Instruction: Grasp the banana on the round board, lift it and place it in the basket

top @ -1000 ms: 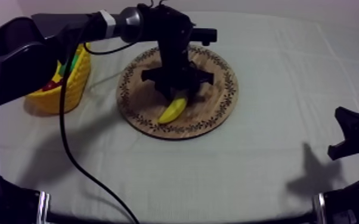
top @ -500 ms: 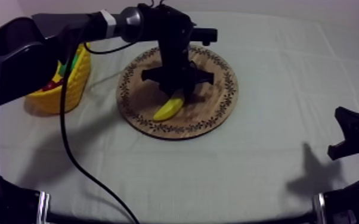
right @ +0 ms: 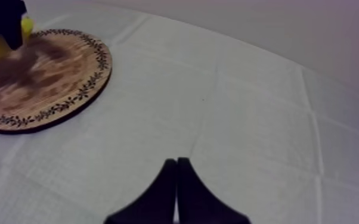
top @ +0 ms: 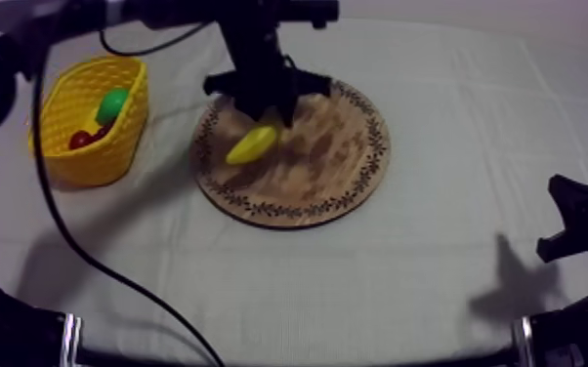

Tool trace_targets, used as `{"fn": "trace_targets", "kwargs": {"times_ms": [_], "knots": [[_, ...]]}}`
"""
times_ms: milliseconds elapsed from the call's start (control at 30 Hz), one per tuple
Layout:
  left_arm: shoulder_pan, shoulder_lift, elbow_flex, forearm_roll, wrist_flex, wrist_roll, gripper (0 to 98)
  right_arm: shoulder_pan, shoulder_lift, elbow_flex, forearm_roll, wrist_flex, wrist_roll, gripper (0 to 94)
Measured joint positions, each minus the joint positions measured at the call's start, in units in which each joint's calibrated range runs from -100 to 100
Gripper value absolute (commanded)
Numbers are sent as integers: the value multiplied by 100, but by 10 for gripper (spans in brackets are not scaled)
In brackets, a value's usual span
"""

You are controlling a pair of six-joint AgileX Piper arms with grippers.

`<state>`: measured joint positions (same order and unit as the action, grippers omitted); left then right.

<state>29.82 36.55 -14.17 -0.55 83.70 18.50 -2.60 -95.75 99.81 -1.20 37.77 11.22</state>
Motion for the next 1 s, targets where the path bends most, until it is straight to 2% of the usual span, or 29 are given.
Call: {"fn": "trace_targets", "kwargs": {"times_ms": [400,667,800,1000], "knots": [[-645,-2218,1395,-102,261,-488,169,0,0,0,0,0,1,3],[-1176,-3649,2079,-142,688,-878,178,0,0,0,0,0,1,3],[-1476,-4107,1901,-249,786,-1050,184,0,0,0,0,0,1,3],[-1902,-4040,1643,-495,832,-1200,195,0,0,0,0,0,1,3]]}}
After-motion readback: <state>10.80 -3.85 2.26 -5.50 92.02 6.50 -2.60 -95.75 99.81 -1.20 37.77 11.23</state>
